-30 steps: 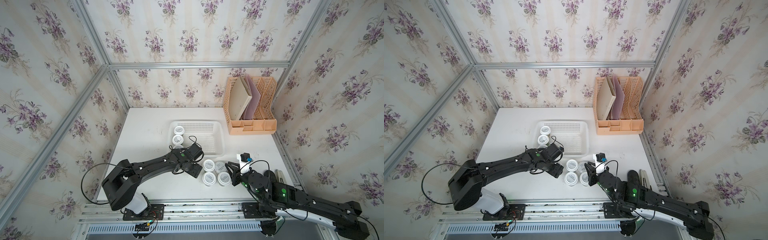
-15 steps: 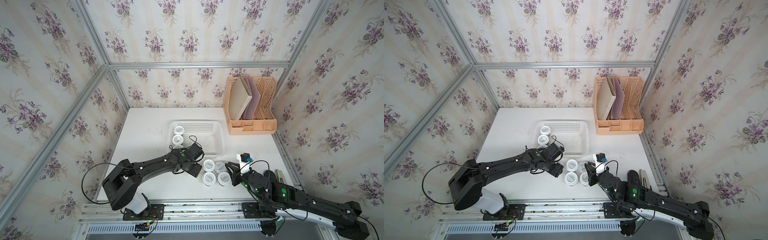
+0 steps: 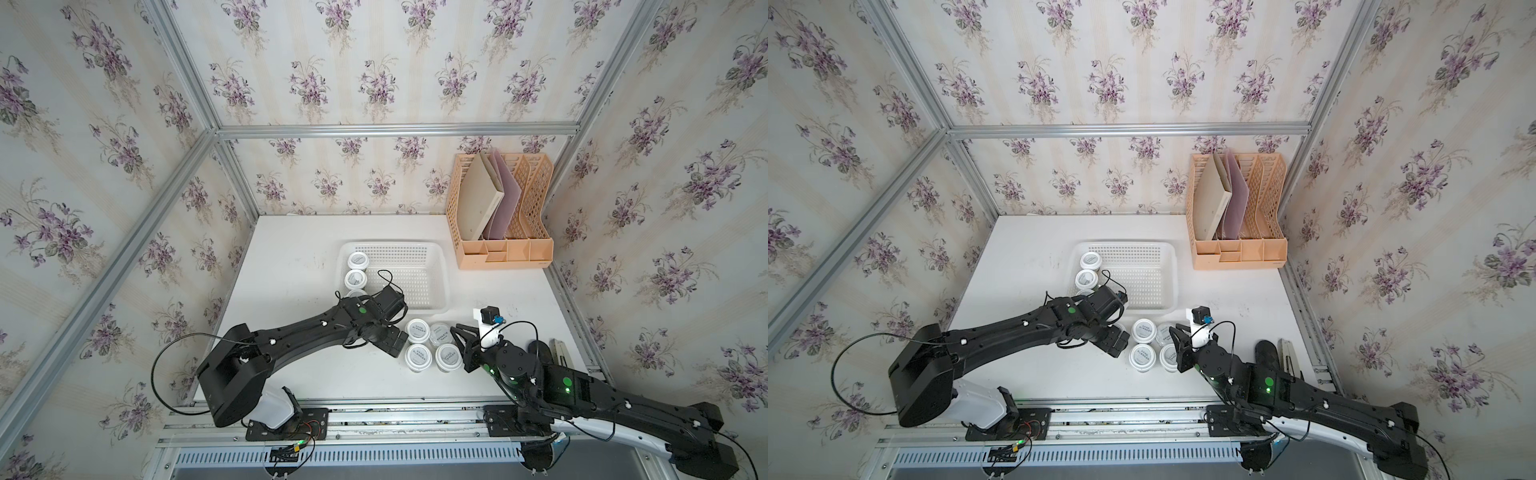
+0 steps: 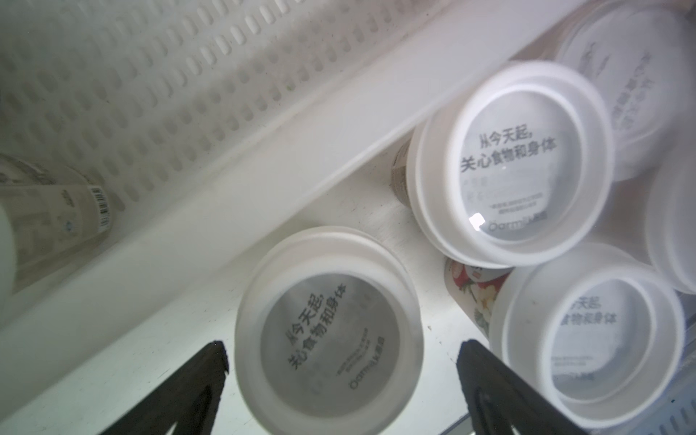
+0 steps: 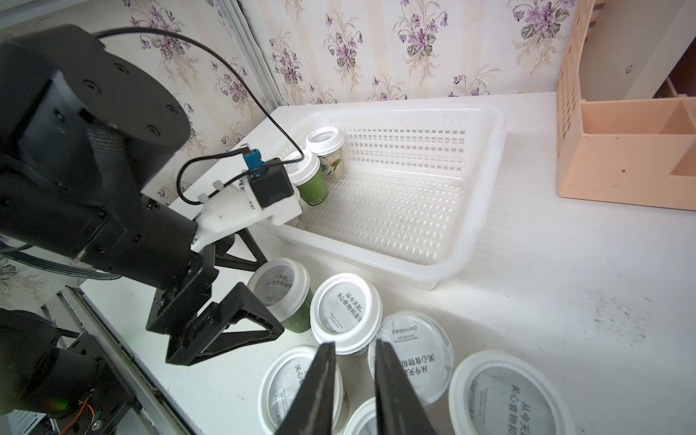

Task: Put the yogurt in the basket
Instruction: Adjust the yogurt at the center of the board.

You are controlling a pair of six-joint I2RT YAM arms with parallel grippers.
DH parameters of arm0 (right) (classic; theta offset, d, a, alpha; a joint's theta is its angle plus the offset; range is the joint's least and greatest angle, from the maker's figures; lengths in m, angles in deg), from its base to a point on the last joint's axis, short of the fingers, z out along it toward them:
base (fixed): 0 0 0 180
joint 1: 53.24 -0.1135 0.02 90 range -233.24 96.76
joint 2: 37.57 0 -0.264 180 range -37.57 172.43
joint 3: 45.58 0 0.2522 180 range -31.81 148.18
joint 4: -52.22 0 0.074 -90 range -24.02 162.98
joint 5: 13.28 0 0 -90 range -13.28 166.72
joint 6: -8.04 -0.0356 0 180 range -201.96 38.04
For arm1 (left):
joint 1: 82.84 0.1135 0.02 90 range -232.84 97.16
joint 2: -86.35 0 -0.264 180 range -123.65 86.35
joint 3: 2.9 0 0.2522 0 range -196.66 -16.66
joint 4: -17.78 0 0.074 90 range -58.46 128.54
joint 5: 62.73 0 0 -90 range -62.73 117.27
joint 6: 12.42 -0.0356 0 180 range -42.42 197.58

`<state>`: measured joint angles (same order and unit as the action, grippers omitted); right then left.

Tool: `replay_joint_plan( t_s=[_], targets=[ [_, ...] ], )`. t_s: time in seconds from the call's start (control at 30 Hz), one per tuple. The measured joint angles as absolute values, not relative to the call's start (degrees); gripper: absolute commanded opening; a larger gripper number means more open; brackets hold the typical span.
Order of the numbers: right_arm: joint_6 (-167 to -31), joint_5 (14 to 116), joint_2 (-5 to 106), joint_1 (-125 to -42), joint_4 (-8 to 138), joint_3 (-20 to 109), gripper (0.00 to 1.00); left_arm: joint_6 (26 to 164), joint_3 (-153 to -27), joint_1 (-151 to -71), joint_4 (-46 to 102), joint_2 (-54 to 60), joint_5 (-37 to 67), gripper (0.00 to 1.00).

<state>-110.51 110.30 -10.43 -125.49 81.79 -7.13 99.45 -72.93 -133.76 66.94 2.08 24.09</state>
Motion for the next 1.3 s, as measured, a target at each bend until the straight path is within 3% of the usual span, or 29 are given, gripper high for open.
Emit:
replay_joint_plan(
  t_s=[0.33, 0.7, 0.9, 1.3],
  targets=[
    [-110.49, 110.3, -10.04, -125.49, 81.79, -7.13, 0.25, 99.69, -73.8, -134.11, 71.9, 10.73, 26.47, 0.84],
    [-110.47, 110.25, -8.86, -125.49, 81.62, -6.97, 0.24, 100.08, -71.83, -134.11, 70.57, 10.3, 26.43, 0.59],
    [-110.19, 109.49, -7.35, -125.49, 81.03, -6.25, 0.27, 100.06, -71.22, -134.11, 68.65, 9.6, 25.97, 0.56],
    [-103.76, 100.7, 28.76, -125.36, 72.72, 8.35, 0.16, 100.5, -65.39, -132.93, 65.98, 15.15, 29.21, 0.26]
  ],
)
